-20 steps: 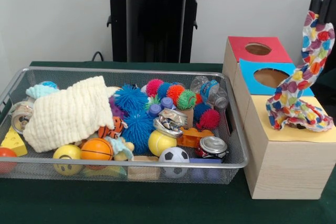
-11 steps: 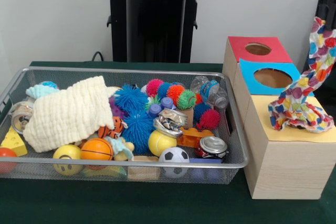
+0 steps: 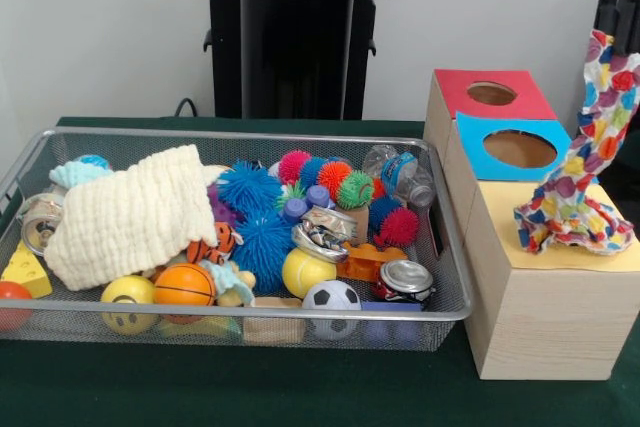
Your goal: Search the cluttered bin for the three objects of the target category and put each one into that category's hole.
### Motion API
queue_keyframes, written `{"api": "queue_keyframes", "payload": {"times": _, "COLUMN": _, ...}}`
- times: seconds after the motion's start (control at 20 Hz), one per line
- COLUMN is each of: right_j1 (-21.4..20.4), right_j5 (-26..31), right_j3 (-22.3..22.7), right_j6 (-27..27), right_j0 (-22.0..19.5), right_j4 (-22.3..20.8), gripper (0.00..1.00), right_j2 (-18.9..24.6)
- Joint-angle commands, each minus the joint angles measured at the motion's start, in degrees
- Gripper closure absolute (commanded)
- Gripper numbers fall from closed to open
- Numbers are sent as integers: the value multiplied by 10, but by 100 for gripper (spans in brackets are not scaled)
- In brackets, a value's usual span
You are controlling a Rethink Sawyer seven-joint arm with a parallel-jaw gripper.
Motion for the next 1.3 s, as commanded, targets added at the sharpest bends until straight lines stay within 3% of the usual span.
{"api": "queue_keyframes", "payload": {"times": 0.05, "right_j1": -6, "right_j5": -29, "right_j3": 77, "right_j6": 82, "right_j0": -41, "right_j4": -10, "gripper": 100, "right_j2": 104}}
{"api": "queue_keyframes", "payload": {"times": 0.8, "right_j1": -25, "right_j5": -26, "right_j3": 111, "right_j6": 77, "right_j0": -64, "right_j4": -26, "gripper": 100, "right_j2": 138}}
{"api": "queue_keyframes", "payload": {"times": 1.0, "right_j1": -58, "right_j5": 43, "right_j3": 141, "right_j6": 24, "right_j0": -105, "right_j4": -24, "gripper": 100, "right_j2": 193}}
{"api": "queue_keyframes", "payload": {"times": 1.05, "right_j1": -75, "right_j5": 58, "right_j3": 163, "right_j6": 3, "right_j0": -131, "right_j4": -11, "gripper": 100, "right_j2": 231}}
{"api": "queue_keyframes", "payload": {"times": 1.15, "right_j1": -78, "right_j5": 58, "right_j3": 164, "right_j6": 13, "right_j0": -131, "right_j4": -20, "gripper": 100, "right_j2": 230}}
{"api": "queue_keyframes", "payload": {"times": 1.3, "right_j1": -96, "right_j5": 45, "right_j3": 189, "right_j6": -1, "right_j0": -161, "right_j4": -23, "gripper": 100, "right_j2": 274}}
